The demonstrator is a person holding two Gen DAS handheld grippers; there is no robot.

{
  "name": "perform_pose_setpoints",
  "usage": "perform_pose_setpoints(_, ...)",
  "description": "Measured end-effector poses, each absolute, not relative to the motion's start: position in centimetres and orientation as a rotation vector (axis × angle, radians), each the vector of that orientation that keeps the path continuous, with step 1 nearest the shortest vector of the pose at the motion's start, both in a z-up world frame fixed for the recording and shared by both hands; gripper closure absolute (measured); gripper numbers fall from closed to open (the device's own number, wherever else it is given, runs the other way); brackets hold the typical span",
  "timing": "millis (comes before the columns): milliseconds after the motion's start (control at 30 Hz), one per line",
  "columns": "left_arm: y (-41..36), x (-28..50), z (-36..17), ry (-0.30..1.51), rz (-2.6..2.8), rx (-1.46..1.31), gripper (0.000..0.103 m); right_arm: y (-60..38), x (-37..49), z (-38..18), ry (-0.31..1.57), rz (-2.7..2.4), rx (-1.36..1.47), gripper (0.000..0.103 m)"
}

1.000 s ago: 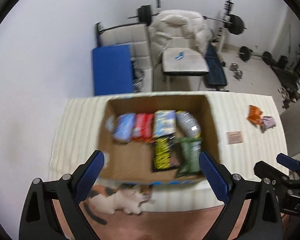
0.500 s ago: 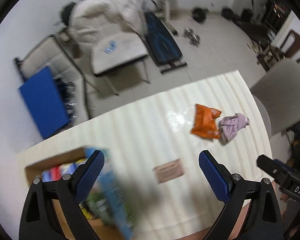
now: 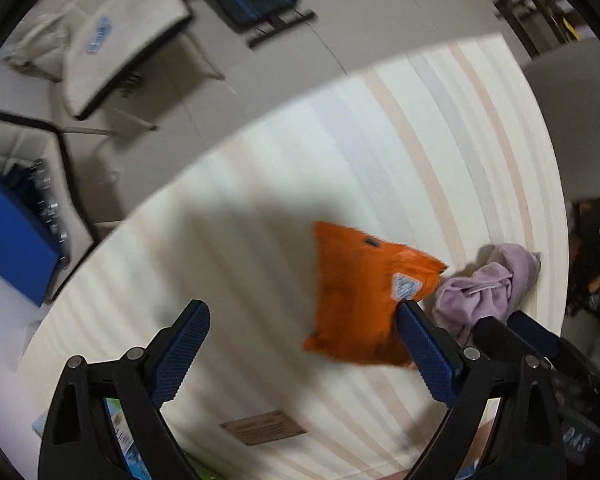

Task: Organize soft objects
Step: 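Grasp the orange snack bag with the left tool while the right tool grasps the lilac cloth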

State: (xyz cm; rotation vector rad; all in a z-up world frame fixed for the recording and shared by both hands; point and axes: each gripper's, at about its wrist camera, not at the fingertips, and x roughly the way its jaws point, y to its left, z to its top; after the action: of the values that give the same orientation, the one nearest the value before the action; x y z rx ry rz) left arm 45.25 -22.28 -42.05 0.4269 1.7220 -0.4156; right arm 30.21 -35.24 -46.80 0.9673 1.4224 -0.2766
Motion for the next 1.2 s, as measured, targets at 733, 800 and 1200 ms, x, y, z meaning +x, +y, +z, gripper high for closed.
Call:
perform_pose_setpoints(733,-20.4,44.6,-44.2,1.716,-0.343,0.516,0.020,-36.9,32.5,-48.8,1.463,-0.277,1.007,0.022)
perform_pose_setpoints(800,-20.0,44.6,-44.8,1.747,-0.342,0.476,0.020,-36.5,33.2,-48.8,1.471,-0.289,0.977,0.021)
perform_pose_setpoints(1200,-18.9,43.6,-44.7,1.775,-0.279,0.355,0.029,-33.1,35.0,-48.4,1.545,-0.339,0.721,0.036)
